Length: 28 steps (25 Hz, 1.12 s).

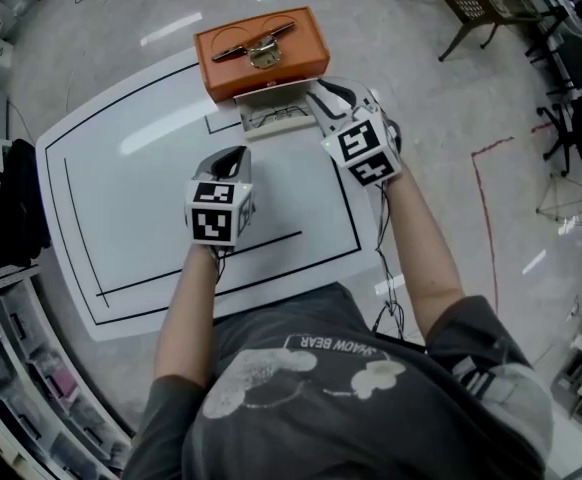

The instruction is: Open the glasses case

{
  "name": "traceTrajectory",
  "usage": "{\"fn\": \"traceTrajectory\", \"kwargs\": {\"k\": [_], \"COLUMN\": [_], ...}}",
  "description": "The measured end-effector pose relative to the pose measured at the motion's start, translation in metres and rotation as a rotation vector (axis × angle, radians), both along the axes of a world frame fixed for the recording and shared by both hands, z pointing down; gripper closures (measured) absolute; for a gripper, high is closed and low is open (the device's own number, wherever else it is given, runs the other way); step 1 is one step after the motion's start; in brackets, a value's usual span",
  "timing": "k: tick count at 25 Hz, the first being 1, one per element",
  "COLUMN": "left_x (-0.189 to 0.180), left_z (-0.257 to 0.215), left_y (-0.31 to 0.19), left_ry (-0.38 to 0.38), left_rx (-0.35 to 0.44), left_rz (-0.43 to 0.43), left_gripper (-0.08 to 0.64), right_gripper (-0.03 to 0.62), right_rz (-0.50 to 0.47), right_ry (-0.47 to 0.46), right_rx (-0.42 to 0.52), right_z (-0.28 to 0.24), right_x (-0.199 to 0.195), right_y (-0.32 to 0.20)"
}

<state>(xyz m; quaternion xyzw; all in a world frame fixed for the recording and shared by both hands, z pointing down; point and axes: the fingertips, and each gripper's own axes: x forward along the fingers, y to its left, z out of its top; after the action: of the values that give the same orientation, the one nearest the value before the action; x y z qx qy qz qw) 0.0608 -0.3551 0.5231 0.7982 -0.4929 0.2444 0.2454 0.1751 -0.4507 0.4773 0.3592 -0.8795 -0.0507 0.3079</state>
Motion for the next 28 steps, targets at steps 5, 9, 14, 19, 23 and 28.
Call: {"fn": "traceTrajectory", "kwargs": {"k": [5,9,14,19,23,28], "left_x": [-0.012,-0.025,-0.037,-0.051,-0.067,-0.087], "left_z": [-0.016,-0.031,-0.053,-0.07,-0.082,-0.097], "left_y": [0.023,0.041,0.069,0.098,0.121,0.147], "left_ry": [0.027,0.051,0.077,0.12,0.15,0.181], "left_rx": [0.02,0.042,0.079,0.108,0.129,0.168], "left_rz": [0.021,0.045,0.105,0.14,0.162,0.187], "left_gripper": [0.558,0.558,0.558,0.558,0.558,0.558], "right_gripper": [0.551,0.575,0.591,0.592,0.592,0.592], "right_rz": [0.145,0.223,0.299,0.35,0.375,0.405], "right_ry": [-0.069,-0.088,-0.124,-0.141,-0.146,-0.174], "right_rx": [0.06,0.076,0.068,0.052,0.073,0.094], "right_z": [-0.029,-0.044,-0.06,-0.072,-0.082,-0.091], "right_x": [0.008,0.009,0.004,-0.011,-0.028,-0.053], "right_y": [0.022,0.053,0.101,0.144,0.175,0.213]}}
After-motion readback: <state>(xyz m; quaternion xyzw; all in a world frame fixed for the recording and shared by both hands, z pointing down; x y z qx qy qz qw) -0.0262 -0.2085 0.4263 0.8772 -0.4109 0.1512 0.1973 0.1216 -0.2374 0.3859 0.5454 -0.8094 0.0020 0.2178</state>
